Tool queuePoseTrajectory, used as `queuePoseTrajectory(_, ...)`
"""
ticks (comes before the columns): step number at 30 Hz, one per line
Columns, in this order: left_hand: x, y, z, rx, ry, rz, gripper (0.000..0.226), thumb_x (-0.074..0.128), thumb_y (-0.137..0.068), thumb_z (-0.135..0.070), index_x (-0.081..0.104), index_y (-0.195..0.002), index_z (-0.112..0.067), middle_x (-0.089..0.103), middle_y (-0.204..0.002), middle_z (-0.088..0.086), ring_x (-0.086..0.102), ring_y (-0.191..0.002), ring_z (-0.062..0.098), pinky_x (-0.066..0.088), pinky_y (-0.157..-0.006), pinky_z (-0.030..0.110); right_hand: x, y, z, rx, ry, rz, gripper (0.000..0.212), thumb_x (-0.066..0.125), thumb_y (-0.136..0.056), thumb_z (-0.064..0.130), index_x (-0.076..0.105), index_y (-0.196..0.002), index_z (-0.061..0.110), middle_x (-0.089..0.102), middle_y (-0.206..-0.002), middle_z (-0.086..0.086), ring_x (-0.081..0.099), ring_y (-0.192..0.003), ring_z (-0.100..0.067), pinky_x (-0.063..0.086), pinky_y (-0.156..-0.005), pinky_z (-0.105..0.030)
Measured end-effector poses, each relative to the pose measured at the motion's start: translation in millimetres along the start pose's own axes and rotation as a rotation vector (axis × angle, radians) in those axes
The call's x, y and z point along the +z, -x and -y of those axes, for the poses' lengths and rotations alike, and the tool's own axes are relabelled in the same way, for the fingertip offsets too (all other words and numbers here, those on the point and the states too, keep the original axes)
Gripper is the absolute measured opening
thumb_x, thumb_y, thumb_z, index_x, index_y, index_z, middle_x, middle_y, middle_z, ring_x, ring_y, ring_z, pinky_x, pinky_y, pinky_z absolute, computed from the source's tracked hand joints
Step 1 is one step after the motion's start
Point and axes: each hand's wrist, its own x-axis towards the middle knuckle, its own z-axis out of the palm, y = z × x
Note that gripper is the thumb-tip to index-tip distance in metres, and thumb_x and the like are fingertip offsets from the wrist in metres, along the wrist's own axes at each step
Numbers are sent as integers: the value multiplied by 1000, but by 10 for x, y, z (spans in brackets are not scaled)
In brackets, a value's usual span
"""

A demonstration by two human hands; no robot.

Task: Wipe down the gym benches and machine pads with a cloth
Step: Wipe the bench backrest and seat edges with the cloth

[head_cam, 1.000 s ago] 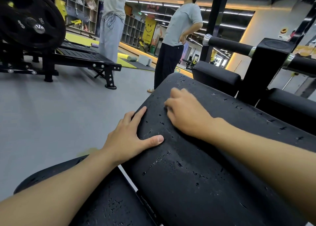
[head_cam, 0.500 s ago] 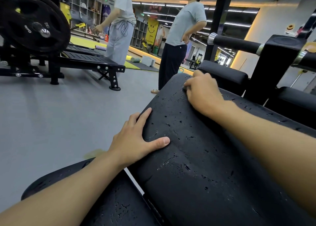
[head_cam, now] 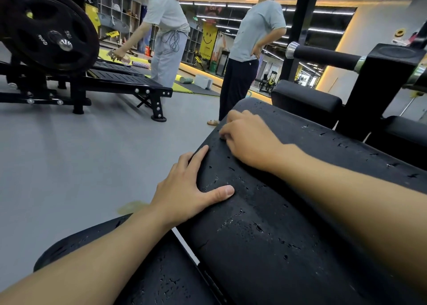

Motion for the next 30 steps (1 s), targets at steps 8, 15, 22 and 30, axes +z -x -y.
queuePoseTrajectory(8, -12, -1, -43, -34, -9, -2, 122, 53, -57, -95, 0, -154, -44, 15, -156, -25, 22, -144, 3, 32, -109, 41, 148, -212, 119, 15, 34, 7, 25, 48, -95, 14, 70, -107, 15, 52, -111, -7, 46, -96, -31, 43, -82, -42)
queuePoseTrajectory(15, -40, 18, -88, -81, 1, 16, 134, 54, -55, -92, -9, -157, -32, 9, -162, -20, 15, -149, 6, 27, -114, 42, 33, -186, -21, 106, 41, -27, 26, 50, -94, 13, 69, -111, 14, 52, -113, -8, 47, -101, -32, 44, -87, -44)
queuePoseTrajectory(22, -41, 21, -74, -72, 7, 14, 132, 55, -55, -93, -7, -156, -35, 13, -160, -19, 18, -148, 8, 29, -113, 44, -63, 36, -214, 98, -9, -28, 30, 50, -97, 13, 70, -116, 25, 56, -113, -4, 47, -97, -31, 42, -86, -43)
queuePoseTrajectory(30, -19, 4, -35, -47, -1, 12, 128, 58, -60, -91, -6, -156, -35, 14, -161, -17, 19, -148, 9, 30, -111, 42, -57, 294, 31, -85, 3, 40, 31, 49, -99, 17, 68, -121, 29, 56, -115, 0, 48, -93, -28, 38, -79, -38)
